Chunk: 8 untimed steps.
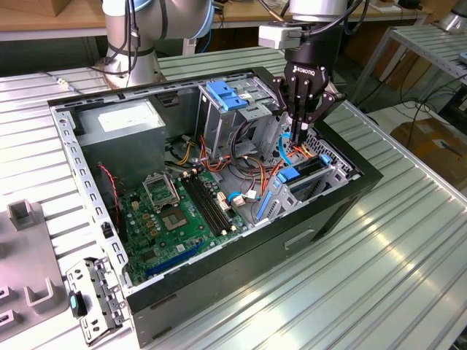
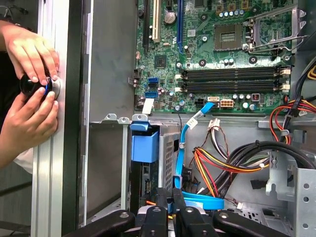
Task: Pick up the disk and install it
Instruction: 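Insert the second disk wire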
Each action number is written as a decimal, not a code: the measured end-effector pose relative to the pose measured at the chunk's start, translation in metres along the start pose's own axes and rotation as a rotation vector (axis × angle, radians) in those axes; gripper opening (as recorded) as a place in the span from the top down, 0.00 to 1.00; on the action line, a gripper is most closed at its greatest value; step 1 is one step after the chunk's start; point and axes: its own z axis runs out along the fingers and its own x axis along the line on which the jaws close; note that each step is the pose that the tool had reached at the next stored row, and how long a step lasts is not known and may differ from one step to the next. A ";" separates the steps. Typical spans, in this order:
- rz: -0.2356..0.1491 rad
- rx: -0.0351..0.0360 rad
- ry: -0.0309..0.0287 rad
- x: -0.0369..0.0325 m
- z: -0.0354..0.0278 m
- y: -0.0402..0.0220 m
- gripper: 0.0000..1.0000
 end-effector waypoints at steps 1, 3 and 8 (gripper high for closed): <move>0.000 0.0000 -0.0001 0.0000 0.0000 0.0000 0.84; 0.000 -0.0001 0.0001 0.0000 0.0000 0.0010 0.84; 0.001 0.0029 0.0001 -0.0001 0.0002 0.0093 0.84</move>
